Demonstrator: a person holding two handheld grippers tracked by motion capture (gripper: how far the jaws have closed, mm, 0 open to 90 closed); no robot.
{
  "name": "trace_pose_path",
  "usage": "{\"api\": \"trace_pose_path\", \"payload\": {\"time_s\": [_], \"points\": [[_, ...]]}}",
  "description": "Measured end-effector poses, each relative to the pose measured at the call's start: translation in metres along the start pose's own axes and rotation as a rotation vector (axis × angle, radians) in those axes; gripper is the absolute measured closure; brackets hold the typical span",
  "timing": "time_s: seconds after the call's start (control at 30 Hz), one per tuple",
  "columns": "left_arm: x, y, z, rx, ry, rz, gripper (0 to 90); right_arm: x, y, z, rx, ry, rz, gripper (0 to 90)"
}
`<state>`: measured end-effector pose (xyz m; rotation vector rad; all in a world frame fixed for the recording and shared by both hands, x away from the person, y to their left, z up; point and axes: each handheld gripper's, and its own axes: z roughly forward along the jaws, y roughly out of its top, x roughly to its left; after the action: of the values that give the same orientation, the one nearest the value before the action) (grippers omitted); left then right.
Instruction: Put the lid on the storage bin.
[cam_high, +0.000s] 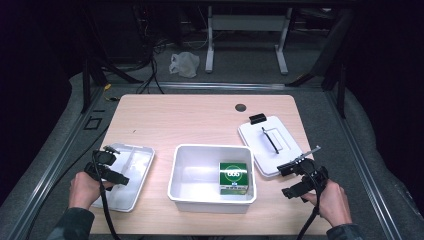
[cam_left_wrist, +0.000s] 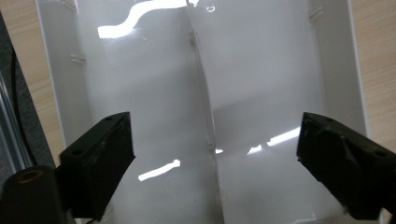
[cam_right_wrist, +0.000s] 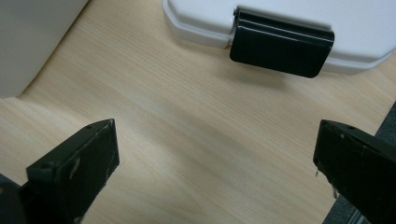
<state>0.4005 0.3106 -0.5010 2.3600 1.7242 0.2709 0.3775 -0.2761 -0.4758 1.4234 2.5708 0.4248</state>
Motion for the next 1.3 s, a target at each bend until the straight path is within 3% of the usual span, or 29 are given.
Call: {"api": "trace_pose_path", "payload": {"time_s": [0.03,0.07,0.27,0.53,0.7,1.03,1.3], "points": [[0.001,0.002,0.002,0.003,-0.007,-0.005,16.0,0.0,0.0,0.002,0.007,-0.001,-0.003,0.0],[0.003,0.006,0.006,0.011,-0.033,-0.008,26.7,0.0,0.0,0.005,0.023,-0.002,-0.005,0.0],[0.01,0.014,0.016,0.039,-0.074,-0.042,54.6,0.001,0.0,0.009,0.041,-0.009,-0.021,0.1],[0.013,0.021,0.025,0.065,-0.072,-0.059,75.4,0.001,0.0,0.009,0.045,-0.018,-0.023,0.2],[0.008,0.022,0.033,0.106,-0.041,-0.048,81.3,0.001,0.001,0.009,0.044,-0.021,-0.023,0.3],[0.001,0.023,0.034,0.1,0.02,-0.016,87.6,0.004,0.002,0.011,0.043,-0.022,-0.032,0.0],[0.007,0.019,0.028,0.084,0.001,-0.02,89.2,0.002,0.002,0.016,0.05,-0.012,-0.045,0.1]]}}
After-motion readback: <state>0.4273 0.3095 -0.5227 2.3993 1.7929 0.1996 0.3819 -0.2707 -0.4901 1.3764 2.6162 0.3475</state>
